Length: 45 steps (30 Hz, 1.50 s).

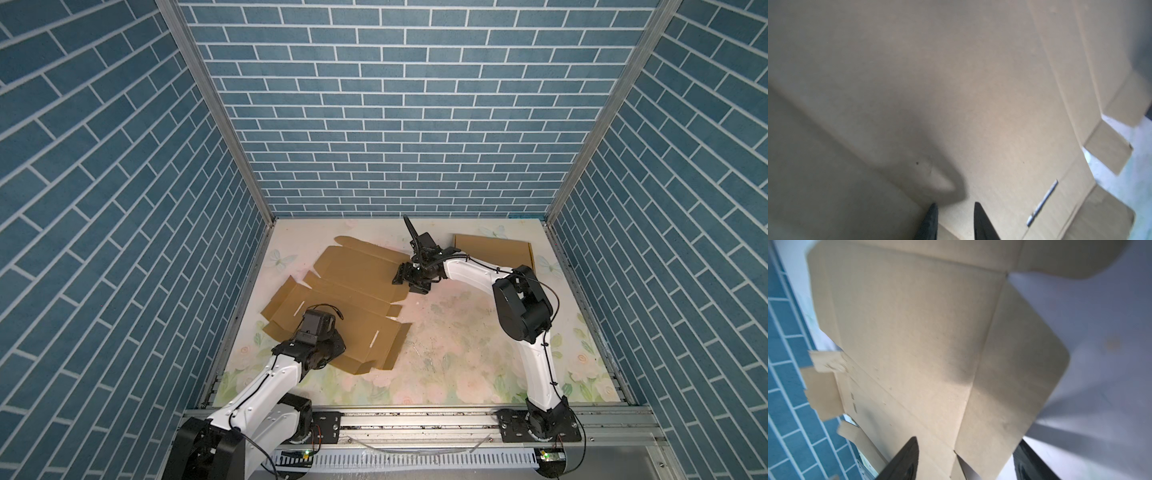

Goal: Fold the paper box

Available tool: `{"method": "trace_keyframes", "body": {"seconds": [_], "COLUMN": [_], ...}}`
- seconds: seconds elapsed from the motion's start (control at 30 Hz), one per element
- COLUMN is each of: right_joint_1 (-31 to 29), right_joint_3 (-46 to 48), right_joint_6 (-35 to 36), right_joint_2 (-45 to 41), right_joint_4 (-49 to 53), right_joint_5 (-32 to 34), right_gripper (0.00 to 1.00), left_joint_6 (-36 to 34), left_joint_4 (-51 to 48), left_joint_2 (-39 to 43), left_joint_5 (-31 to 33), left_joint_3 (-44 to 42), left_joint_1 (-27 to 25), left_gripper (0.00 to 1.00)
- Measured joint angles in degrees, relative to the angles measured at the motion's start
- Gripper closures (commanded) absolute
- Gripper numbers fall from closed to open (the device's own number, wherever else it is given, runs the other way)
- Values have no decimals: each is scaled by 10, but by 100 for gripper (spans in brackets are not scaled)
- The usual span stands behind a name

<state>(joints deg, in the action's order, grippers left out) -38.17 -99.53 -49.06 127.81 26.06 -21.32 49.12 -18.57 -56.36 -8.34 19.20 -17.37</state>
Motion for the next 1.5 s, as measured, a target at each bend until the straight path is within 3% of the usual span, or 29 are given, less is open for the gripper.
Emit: {"method": "trace_keyframes", "body": {"seconds": [0.17,0.27,0.4,0.57,0.7,0.87,1.13,1.3,1.5], "right_joint_1": [27,49,74,72,40,-2,-76,-119,-166], "right_joint_3": [-65,-59,59,235,331,392,447,471,471], "right_joint_6": [34,61,80,73,47,-24,-196,-297,-395], "right_joint_2": [19,-8,-131,-302,-344,-339,-349,-346,-314], "right_joint_4": [40,74,91,80,59,-3,-133,-190,-266], "right_joint_5": [5,33,81,109,108,105,108,101,108], "right_gripper": [24,24,23,25,27,26,26,26,29], "left_joint_6": [46,72,93,103,97,65,5,-73,-126], "left_joint_4": [71,124,183,215,223,214,172,118,87], "left_joint_2": [-102,-185,-283,-345,-377,-409,-442,-434,-394], "left_joint_5": [10,11,10,7,-7,-17,-57,-68,-45], "left_joint_3": [46,90,154,205,243,300,381,425,394], "left_joint_1": [-76,-119,-145,-157,-162,-162,-142,-80,-4], "left_gripper": [69,69,69,70,69,70,68,68,68]}}
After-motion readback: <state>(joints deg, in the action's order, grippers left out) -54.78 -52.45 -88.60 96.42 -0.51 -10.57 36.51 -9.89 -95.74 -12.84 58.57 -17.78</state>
